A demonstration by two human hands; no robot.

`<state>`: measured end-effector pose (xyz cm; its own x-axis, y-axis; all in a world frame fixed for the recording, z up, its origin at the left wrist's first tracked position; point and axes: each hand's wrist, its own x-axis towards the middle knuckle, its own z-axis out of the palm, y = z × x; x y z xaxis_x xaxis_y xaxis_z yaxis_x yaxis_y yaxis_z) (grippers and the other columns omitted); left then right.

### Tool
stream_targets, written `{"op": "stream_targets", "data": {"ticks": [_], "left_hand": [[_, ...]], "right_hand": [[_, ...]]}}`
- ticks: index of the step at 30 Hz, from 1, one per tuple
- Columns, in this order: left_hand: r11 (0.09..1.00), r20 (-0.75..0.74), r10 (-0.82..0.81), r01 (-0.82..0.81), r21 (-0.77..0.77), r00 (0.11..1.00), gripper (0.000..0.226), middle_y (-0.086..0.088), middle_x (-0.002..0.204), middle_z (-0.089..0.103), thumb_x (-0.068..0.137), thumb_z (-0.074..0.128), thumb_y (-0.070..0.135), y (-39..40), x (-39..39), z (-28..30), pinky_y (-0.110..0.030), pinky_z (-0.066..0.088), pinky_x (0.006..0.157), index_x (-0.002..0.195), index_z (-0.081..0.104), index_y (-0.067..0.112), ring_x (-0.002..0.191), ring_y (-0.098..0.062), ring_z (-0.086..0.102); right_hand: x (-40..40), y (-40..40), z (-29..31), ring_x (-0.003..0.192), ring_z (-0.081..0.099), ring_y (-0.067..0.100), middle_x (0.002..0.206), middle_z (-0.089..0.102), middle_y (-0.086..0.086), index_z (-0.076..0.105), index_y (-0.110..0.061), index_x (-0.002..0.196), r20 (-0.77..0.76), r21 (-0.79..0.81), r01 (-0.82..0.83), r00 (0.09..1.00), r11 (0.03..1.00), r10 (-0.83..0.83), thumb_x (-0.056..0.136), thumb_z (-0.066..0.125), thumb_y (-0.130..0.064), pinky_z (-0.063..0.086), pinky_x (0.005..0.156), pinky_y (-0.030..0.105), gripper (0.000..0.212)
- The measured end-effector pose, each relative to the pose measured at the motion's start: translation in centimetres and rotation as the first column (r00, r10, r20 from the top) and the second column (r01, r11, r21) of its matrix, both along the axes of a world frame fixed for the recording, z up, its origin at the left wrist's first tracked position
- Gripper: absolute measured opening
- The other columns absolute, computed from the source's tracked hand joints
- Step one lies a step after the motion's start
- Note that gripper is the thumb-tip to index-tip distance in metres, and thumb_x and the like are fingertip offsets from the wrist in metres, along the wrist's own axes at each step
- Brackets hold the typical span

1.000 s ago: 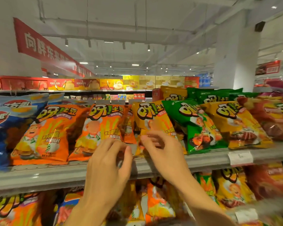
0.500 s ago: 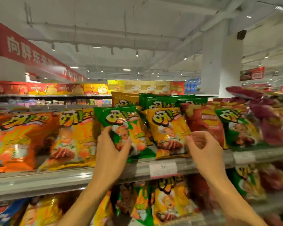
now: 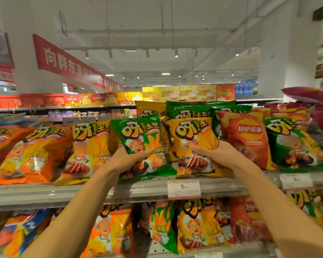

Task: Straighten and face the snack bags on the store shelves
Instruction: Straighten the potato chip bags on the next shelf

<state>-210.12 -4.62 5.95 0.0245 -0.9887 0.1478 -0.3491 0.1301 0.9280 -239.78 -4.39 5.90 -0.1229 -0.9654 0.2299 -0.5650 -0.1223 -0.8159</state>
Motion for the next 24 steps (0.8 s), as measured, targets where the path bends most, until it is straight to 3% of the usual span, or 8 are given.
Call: {"op": "stream_targets", "data": {"ticks": [4, 9, 11, 13, 18, 20, 22, 24], "left_hand": [[1.000, -0.035, -0.028, 0.028, -0.003, 0.999, 0.062, 0.017, 0.102, 0.064, 0.069, 0.083, 0.056, -0.5, 0.2, -0.5, -0.028, 0.041, 0.081, 0.117, 0.058, 0.027, 0.088, 0.000, 0.055], [0.997, -0.139, -0.012, 0.002, -0.076, 0.990, 0.106, 0.003, 0.148, 0.045, 0.072, 0.084, 0.048, -1.0, 0.0, -1.4, -0.032, 0.030, 0.092, 0.155, 0.023, 0.029, 0.109, -0.010, 0.039], [0.993, -0.189, -0.029, 0.006, -0.119, 0.982, 0.106, 0.011, 0.135, 0.049, 0.073, 0.085, 0.044, -1.2, -0.2, -1.6, -0.029, 0.030, 0.090, 0.156, 0.021, 0.030, 0.104, -0.007, 0.041], [0.987, -0.223, -0.050, 0.014, -0.161, 0.973, 0.096, 0.027, 0.105, 0.051, 0.073, 0.086, 0.039, -1.4, -0.3, -1.6, -0.022, 0.035, 0.083, 0.150, 0.030, 0.035, 0.086, 0.003, 0.048], [0.975, -0.136, -0.104, 0.074, -0.207, 0.985, 0.039, 0.026, 0.085, 0.066, 0.075, 0.084, 0.035, -2.1, -2.0, -0.6, -0.016, 0.043, 0.061, 0.102, 0.056, 0.033, 0.077, 0.005, 0.060], [0.973, -0.107, -0.131, 0.107, -0.205, 0.986, 0.034, 0.017, 0.089, 0.073, 0.076, 0.083, 0.040, -2.3, -3.5, -0.2, -0.021, 0.051, 0.066, 0.100, 0.062, 0.031, 0.081, -0.001, 0.066], [0.975, -0.086, -0.145, 0.128, -0.181, 0.986, 0.052, 0.000, 0.109, 0.072, 0.073, 0.085, 0.047, -2.7, -5.3, 0.0, -0.040, 0.054, 0.087, 0.115, 0.063, 0.025, 0.098, -0.015, 0.066], [0.976, -0.119, -0.167, 0.148, -0.160, 0.979, 0.057, 0.003, 0.106, 0.074, 0.070, 0.087, 0.047, -3.2, -7.2, -0.1, -0.035, 0.055, 0.079, 0.117, 0.062, 0.028, 0.095, -0.013, 0.068]], "right_hand": [[0.0, 0.3, -0.4, 0.092, 0.066, 0.005, 0.101, 0.076, -0.012, 0.073, -0.035, 0.100, 0.053, -0.045, -0.057, 0.997, 0.997, 0.059, 0.044, 0.079, -0.078, 0.048, 0.074, 0.022, 0.071], [-0.1, 0.3, -1.0, 0.110, 0.065, 0.013, 0.116, 0.071, -0.013, 0.061, -0.038, 0.125, 0.056, -0.138, -0.079, 0.995, 0.987, 0.087, 0.054, 0.086, -0.069, 0.051, 0.102, 0.041, 0.081], [0.0, 0.6, -1.5, 0.111, 0.065, 0.010, 0.117, 0.071, -0.015, 0.058, -0.039, 0.128, 0.077, -0.184, -0.083, 0.992, 0.980, 0.098, 0.054, 0.086, -0.070, 0.050, 0.099, 0.036, 0.085], [0.3, 1.0, -1.9, 0.109, 0.066, 0.008, 0.115, 0.071, -0.014, 0.059, -0.039, 0.126, 0.081, -0.244, -0.051, 0.994, 0.968, 0.072, 0.061, 0.087, -0.066, 0.052, 0.093, 0.032, 0.076], [-0.3, 2.6, -1.4, 0.099, 0.066, 0.001, 0.106, 0.072, -0.016, 0.063, -0.035, 0.120, 0.135, -0.396, 0.066, 0.991, 0.916, -0.013, 0.071, 0.086, -0.055, 0.053, 0.086, 0.028, 0.058], [-1.5, 3.5, -0.6, 0.095, 0.063, -0.009, 0.104, 0.069, -0.023, 0.061, -0.042, 0.113, 0.163, -0.423, 0.108, 0.986, 0.900, -0.042, 0.072, 0.085, -0.056, 0.047, 0.077, 0.016, 0.050], [-3.1, 4.6, 0.2, 0.093, 0.061, -0.014, 0.101, 0.066, -0.028, 0.059, -0.045, 0.110, 0.187, -0.440, 0.153, 0.979, 0.885, -0.077, 0.071, 0.084, -0.059, 0.041, 0.072, 0.009, 0.048], [-4.9, 5.6, 0.4, 0.096, 0.061, -0.006, 0.105, 0.067, -0.022, 0.061, -0.038, 0.118, 0.208, -0.455, 0.210, 0.970, 0.865, -0.126, 0.071, 0.083, -0.059, 0.043, 0.074, 0.015, 0.056]]}}
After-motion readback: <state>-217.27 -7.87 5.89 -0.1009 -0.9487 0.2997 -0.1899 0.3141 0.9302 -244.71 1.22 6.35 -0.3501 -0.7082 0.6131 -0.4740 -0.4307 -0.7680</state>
